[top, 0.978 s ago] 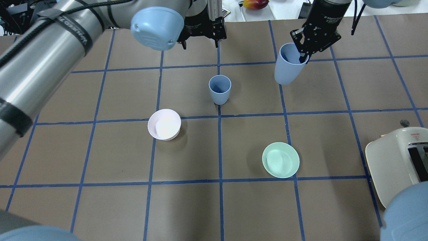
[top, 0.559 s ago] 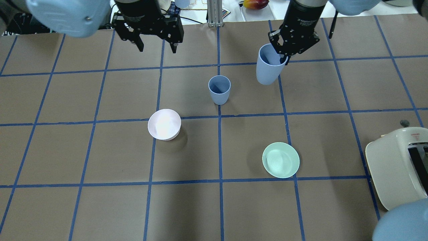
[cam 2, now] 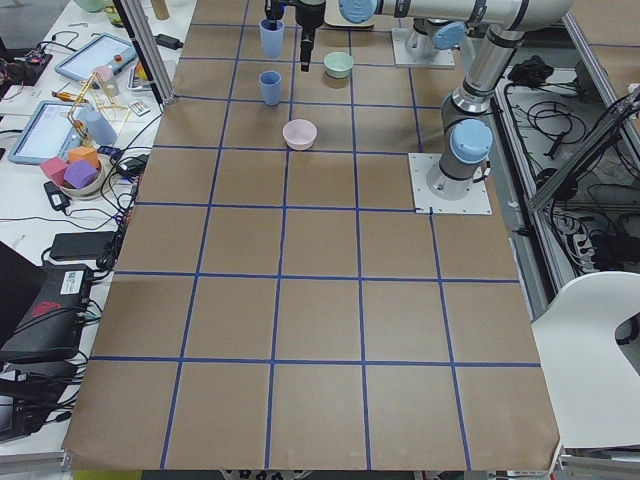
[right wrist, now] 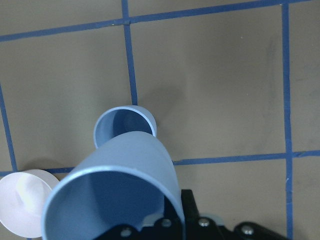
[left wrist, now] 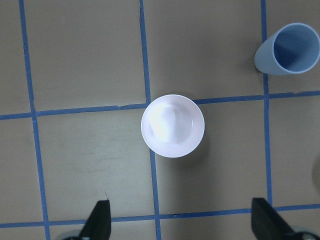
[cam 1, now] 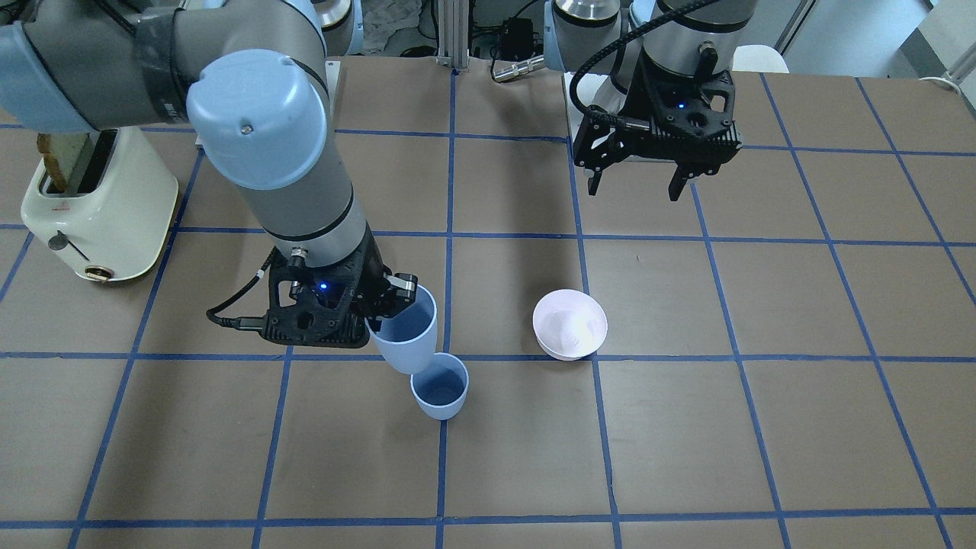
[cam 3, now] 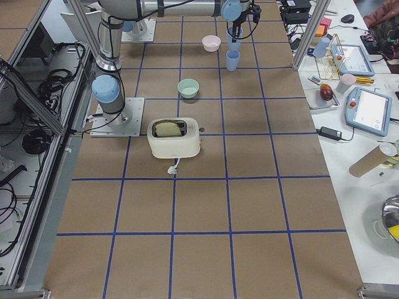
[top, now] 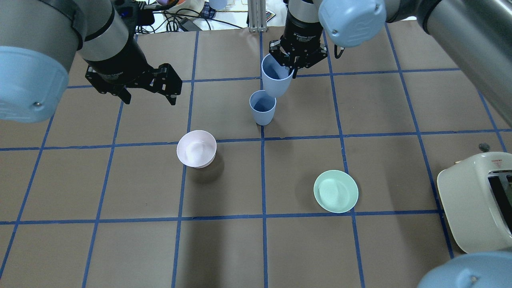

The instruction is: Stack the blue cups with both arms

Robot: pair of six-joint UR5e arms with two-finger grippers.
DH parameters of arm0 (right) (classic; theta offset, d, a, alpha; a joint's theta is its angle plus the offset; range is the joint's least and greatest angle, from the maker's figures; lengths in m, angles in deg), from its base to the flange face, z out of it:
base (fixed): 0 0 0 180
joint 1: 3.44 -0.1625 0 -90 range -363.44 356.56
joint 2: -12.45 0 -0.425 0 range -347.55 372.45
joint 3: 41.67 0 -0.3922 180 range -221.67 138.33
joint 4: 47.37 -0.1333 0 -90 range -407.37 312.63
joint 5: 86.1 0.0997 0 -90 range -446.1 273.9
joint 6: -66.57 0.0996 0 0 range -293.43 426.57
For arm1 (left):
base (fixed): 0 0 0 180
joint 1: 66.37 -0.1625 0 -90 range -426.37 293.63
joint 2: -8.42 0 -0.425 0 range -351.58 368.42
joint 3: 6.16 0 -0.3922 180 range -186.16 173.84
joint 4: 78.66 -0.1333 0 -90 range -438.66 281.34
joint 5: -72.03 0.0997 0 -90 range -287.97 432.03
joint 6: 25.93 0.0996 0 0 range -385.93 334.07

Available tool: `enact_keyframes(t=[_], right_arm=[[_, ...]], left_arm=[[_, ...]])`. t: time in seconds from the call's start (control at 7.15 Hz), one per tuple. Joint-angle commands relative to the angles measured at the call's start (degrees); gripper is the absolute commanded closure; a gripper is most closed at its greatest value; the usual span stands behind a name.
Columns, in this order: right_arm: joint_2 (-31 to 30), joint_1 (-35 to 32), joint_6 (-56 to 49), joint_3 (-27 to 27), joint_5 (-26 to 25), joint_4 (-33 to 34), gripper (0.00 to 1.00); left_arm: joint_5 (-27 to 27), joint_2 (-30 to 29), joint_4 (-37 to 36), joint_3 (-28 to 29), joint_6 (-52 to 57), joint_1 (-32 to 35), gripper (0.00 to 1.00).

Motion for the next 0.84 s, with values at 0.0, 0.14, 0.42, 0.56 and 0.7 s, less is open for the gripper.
enact_keyframes(t=[0.0, 0.14, 0.42, 0.56, 0.7], right_arm=[[3.02, -1.71, 4.16, 0.08, -0.54, 3.72, 1.0], [3.9, -1.89, 4.27, 0.08, -1.94, 3.89, 1.0], [4.87, -1.98, 4.27, 0.16, -2.65, 3.28, 1.0], [4.87, -1.98, 4.27, 0.17, -2.48, 3.1, 1.0], [4.87, -1.98, 4.27, 0.17, -1.95, 3.1, 1.0]], left_arm=[[-1.02, -1.68, 0.24, 3.29, 2.58, -2.0, 0.0], [-1.11, -1.95, 0.25, 3.32, 2.49, -1.91, 0.0], [-0.76, -1.78, 0.25, 3.32, 2.32, -1.74, 0.0], [-0.67, -1.61, 0.25, 3.23, 2.32, -1.73, 0.0], [-0.59, -1.43, 0.25, 3.23, 2.4, -1.73, 0.0]])
